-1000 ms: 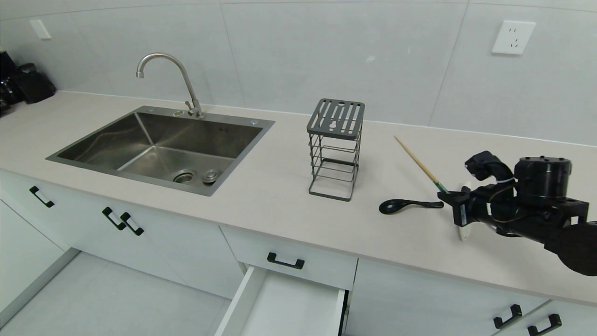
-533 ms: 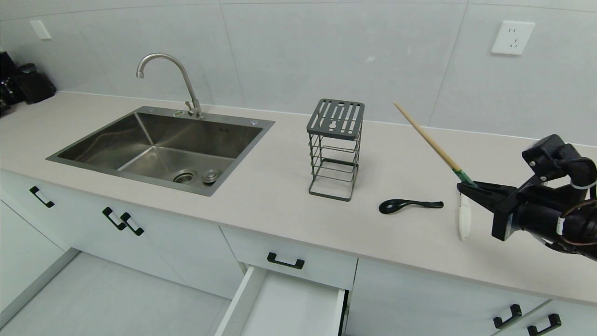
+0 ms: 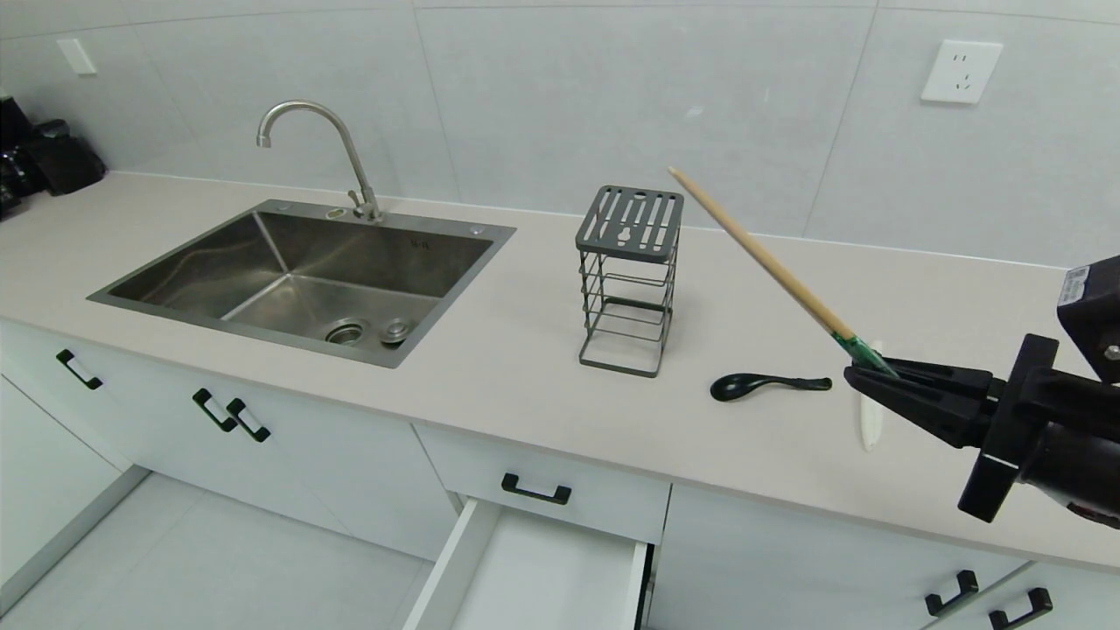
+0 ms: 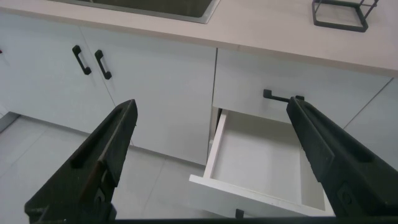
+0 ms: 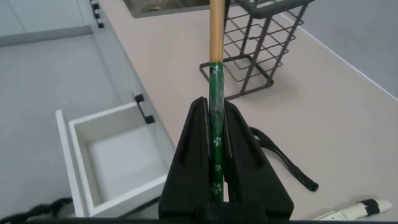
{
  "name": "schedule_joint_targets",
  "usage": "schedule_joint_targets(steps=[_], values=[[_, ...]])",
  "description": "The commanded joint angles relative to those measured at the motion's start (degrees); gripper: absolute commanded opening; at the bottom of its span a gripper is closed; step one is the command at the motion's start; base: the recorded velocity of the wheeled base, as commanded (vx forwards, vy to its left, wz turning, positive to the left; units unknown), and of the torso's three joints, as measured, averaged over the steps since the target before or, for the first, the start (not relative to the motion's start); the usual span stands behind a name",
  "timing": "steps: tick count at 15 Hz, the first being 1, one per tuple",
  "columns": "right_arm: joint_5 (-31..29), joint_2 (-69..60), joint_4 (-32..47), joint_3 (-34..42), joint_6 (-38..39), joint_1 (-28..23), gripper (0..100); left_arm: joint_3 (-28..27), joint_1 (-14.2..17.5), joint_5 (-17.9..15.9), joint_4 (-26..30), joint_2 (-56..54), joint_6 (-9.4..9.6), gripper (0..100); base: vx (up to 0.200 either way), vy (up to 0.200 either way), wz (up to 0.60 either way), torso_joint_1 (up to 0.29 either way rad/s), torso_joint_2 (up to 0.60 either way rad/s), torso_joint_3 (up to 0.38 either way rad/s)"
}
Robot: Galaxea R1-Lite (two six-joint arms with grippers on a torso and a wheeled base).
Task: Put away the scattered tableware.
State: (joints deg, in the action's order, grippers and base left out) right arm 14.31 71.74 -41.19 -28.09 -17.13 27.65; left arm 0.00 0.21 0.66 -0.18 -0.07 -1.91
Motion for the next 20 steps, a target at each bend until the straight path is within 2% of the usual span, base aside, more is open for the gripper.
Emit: schedule_joint_targets(steps=[1,3,5,17,20], values=[[0.01,1.12,3.84,-2.85,-3.35,2.23,0,0.0,0.06,0.04,0.01,0.07,-0.02,100,0.0,0.0,0.0,0.0,0.0,0.0],[-0.86,3.14,9.99,-6.1,-7.83,7.07,0,0.0,0.06,0.04,0.01,0.07,-0.02,100,0.0,0.0,0.0,0.0,0.0,0.0],[-2.97,3.76,11.13,-5.84,-9.33,10.23,0,0.0,0.06,0.04,0.01,0.07,-0.02,100,0.0,0.0,0.0,0.0,0.0,0.0],[-1.92,7.8,5.95,-0.21,-9.15,10.85,0,0.0,0.06,0.04,0.01,0.07,-0.02,100,0.0,0.0,0.0,0.0,0.0,0.0],[-0.78,11.32,5.77,-2.15,-8.89,11.11,0,0.0,-0.03,0.04,0.01,0.07,-0.02,100,0.0,0.0,0.0,0.0,0.0,0.0]])
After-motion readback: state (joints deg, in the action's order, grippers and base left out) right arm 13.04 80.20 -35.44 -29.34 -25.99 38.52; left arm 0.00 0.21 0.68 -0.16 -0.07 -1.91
